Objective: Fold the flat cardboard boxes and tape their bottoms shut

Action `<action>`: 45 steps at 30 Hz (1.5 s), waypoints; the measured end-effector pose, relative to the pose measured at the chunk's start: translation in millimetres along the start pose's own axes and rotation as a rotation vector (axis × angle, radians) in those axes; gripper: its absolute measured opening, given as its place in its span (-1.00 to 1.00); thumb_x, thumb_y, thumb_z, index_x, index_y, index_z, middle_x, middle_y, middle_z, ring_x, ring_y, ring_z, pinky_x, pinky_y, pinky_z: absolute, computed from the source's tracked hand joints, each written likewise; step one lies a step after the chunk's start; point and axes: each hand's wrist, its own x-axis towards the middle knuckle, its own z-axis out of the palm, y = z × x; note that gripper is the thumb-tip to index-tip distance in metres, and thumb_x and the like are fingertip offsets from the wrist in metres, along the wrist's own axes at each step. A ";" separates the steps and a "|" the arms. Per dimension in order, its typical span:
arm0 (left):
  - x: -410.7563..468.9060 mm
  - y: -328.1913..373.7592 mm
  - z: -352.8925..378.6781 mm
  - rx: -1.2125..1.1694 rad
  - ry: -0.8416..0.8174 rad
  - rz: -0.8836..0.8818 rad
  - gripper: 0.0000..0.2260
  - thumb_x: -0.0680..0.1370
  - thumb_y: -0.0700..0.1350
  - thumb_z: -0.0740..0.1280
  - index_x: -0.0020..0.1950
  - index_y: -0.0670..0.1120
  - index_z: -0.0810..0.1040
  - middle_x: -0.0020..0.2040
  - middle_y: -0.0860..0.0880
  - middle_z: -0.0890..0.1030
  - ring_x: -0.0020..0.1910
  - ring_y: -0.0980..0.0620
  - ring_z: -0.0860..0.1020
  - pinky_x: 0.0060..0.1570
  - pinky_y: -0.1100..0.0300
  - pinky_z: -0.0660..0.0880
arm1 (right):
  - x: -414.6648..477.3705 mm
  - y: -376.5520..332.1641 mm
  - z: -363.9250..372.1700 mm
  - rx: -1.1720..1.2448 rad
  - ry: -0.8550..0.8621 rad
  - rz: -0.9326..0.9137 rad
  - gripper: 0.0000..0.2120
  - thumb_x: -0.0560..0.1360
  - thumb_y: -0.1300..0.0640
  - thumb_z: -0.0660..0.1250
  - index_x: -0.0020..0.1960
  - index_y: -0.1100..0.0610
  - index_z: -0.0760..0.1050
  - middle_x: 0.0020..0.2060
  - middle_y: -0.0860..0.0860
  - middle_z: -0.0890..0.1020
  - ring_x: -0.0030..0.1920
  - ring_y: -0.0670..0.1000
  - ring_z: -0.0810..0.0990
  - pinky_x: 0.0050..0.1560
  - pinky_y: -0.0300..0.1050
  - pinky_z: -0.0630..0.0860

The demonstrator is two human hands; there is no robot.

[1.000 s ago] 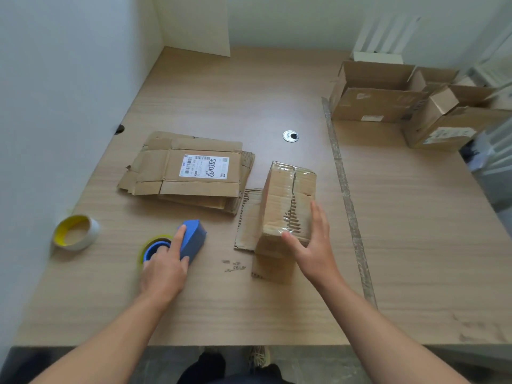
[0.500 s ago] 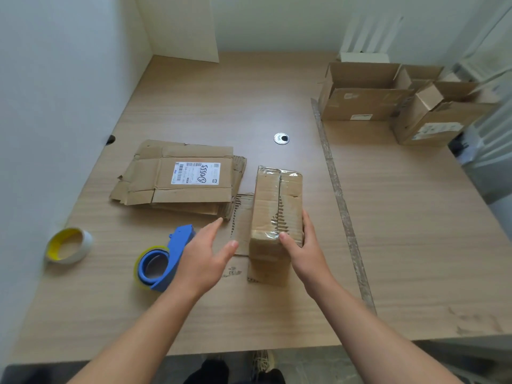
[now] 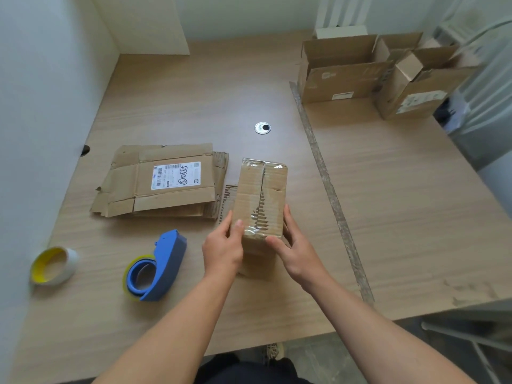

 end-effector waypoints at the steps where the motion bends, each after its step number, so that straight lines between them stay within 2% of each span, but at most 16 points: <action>1: 1.0 0.2 -0.8 -0.020 0.010 -0.019 -0.64 0.60 0.02 0.33 0.40 0.03 0.51 0.29 0.05 0.60 0.29 0.12 0.52 0.37 0.07 0.42 | -0.1 0.0 0.4 0.029 0.000 0.012 -0.21 0.57 0.15 0.38 0.63 -0.03 -0.01 0.34 -0.39 0.39 0.38 -0.30 0.40 0.43 -0.20 0.32; 5: 4.9 -0.6 -3.6 -0.109 -0.013 -0.069 -0.70 0.61 -0.02 0.34 0.34 0.02 0.57 0.24 0.06 0.63 0.25 0.12 0.55 0.35 0.06 0.45 | 0.8 1.3 3.9 0.073 0.021 0.038 -0.24 0.60 0.20 0.34 0.62 -0.08 -0.01 0.29 -0.45 0.38 0.33 -0.39 0.39 0.36 -0.32 0.33; 11: 3.0 2.3 -8.2 -0.354 -0.113 -0.166 -0.73 0.66 -0.14 0.25 0.35 -0.06 0.56 0.22 0.00 0.64 0.22 0.07 0.58 0.34 0.08 0.46 | 3.5 1.4 2.3 0.151 -0.009 0.036 -0.26 0.59 0.14 0.36 0.61 -0.15 0.03 0.46 -0.26 0.36 0.41 -0.31 0.34 0.46 -0.17 0.29; 15: -4.2 -6.6 -11.5 -0.148 -0.220 -0.055 -0.61 0.65 -0.01 0.26 0.48 0.11 0.39 0.27 0.13 0.58 0.25 0.16 0.53 0.28 0.19 0.44 | 0.0 -4.8 5.4 0.153 0.071 0.040 -0.41 0.59 0.15 0.35 0.54 -0.10 0.23 0.39 -0.26 0.43 0.35 -0.27 0.43 0.35 -0.17 0.43; 17: -2.8 -10.7 -18.4 -0.110 -0.261 -0.035 -0.56 0.60 0.06 0.32 0.48 0.15 0.38 0.27 0.15 0.59 0.26 0.15 0.54 0.31 0.11 0.45 | -0.6 -14.0 -2.5 0.087 0.143 0.073 -0.62 0.60 0.09 0.34 0.40 -0.05 0.40 0.28 -0.18 0.53 0.23 -0.19 0.53 0.22 -0.14 0.53; 19: 3.8 -16.2 -28.1 -0.079 -0.305 -0.027 -0.50 0.50 0.10 0.33 0.46 0.16 0.42 0.25 0.15 0.61 0.27 0.11 0.55 0.36 -0.02 0.43 | 3.2 -26.9 -19.4 -0.075 0.290 0.052 -0.73 0.60 0.05 0.32 0.29 0.04 0.49 0.13 -0.10 0.59 0.12 -0.12 0.57 0.11 -0.19 0.53; 22: 13.5 -14.5 -42.0 0.031 -0.399 -0.002 -0.58 0.48 0.09 0.29 0.34 0.27 0.49 0.24 0.15 0.62 0.28 0.10 0.55 0.38 -0.06 0.41 | 20.3 -44.5 -50.9 -0.188 0.476 -0.049 -0.66 0.60 0.01 0.31 0.35 0.05 0.45 0.19 -0.01 0.51 0.18 -0.03 0.51 0.23 -0.13 0.44; 24: 18.7 -7.1 -49.7 0.111 -0.489 0.030 -0.63 0.49 0.06 0.28 0.29 0.31 0.48 0.24 0.14 0.62 0.27 0.11 0.55 0.38 -0.06 0.41 | 34.4 -52.9 -65.5 -0.269 0.409 -0.059 -0.57 0.61 -0.02 0.29 0.45 0.04 0.39 0.34 -0.03 0.44 0.34 -0.05 0.42 0.39 -0.09 0.33; 27: 26.8 3.6 -54.9 0.283 -0.579 0.133 -0.64 0.54 0.04 0.26 0.34 0.27 0.45 0.28 0.15 0.59 0.29 0.15 0.53 0.39 -0.04 0.40 | 47.5 -53.8 -70.4 -0.260 0.114 0.050 -0.50 0.62 -0.03 0.28 0.53 0.00 0.31 0.43 -0.07 0.42 0.37 -0.09 0.42 0.41 -0.13 0.31; 29: 26.6 6.9 -53.2 0.386 -0.539 0.205 -0.65 0.64 -0.03 0.25 0.43 0.16 0.42 0.36 0.12 0.53 0.36 0.13 0.46 0.44 0.06 0.33 | 49.4 -45.8 -66.4 -0.309 0.032 0.092 -0.51 0.63 -0.02 0.28 0.53 -0.04 0.31 0.44 -0.09 0.43 0.37 -0.09 0.44 0.41 -0.15 0.32; 32: 15.3 5.3 -44.4 0.477 -0.342 0.303 -0.62 0.67 -0.09 0.20 0.51 0.02 0.37 0.44 0.04 0.44 0.44 0.06 0.36 0.37 0.25 0.23 | 48.6 -36.7 -57.1 -0.224 0.138 0.104 -0.56 0.62 0.02 0.29 0.49 -0.06 0.37 0.40 -0.01 0.48 0.33 -0.05 0.48 0.41 -0.02 0.39; 34: 7.6 0.1 -36.6 0.429 -0.188 0.306 -0.61 0.67 -0.06 0.20 0.51 -0.02 0.37 0.46 0.01 0.44 0.45 0.04 0.36 0.37 0.24 0.22 | 46.9 -34.3 -52.5 -0.258 0.175 0.084 -0.55 0.62 0.03 0.28 0.49 -0.07 0.36 0.35 0.04 0.47 0.27 -0.02 0.49 0.37 0.02 0.41; 37: 2.2 -1.2 -30.0 0.346 -0.011 0.189 -0.56 0.66 0.01 0.21 0.53 -0.06 0.33 0.46 -0.07 0.44 0.43 -0.04 0.39 0.40 0.08 0.29 | 41.6 -30.7 -52.1 -0.264 0.114 0.105 -0.53 0.63 0.01 0.26 0.51 -0.14 0.30 0.31 0.06 0.39 0.23 -0.02 0.48 0.36 -0.01 0.40; 40: -4.7 -5.9 -29.9 0.339 -0.047 0.193 -0.49 0.64 0.08 0.23 0.55 -0.07 0.29 0.46 -0.09 0.43 0.42 -0.05 0.40 0.42 -0.04 0.34 | 34.2 -28.5 -52.1 -0.233 0.119 0.110 -0.56 0.63 0.00 0.25 0.50 -0.12 0.32 0.34 0.04 0.35 0.32 0.00 0.44 0.42 0.05 0.36; 42: -8.0 -9.5 -30.8 0.319 -0.067 0.175 -0.42 0.62 0.10 0.25 0.59 -0.05 0.20 0.51 -0.07 0.37 0.47 -0.04 0.35 0.45 -0.04 0.30 | 29.8 -27.9 -45.7 -0.237 0.153 0.077 -0.56 0.65 0.05 0.22 0.52 -0.03 0.30 0.40 0.02 0.35 0.41 -0.02 0.36 0.47 0.00 0.28; 45: -10.5 -9.2 -32.5 0.303 -0.010 0.042 -0.36 0.60 0.16 0.26 0.60 -0.05 0.15 0.51 -0.07 0.36 0.48 -0.07 0.32 0.44 -0.05 0.29 | 23.2 -25.7 -34.7 -0.231 0.191 0.049 -0.54 0.66 0.08 0.18 0.55 0.06 0.26 0.49 -0.01 0.36 0.48 -0.06 0.30 0.50 -0.06 0.23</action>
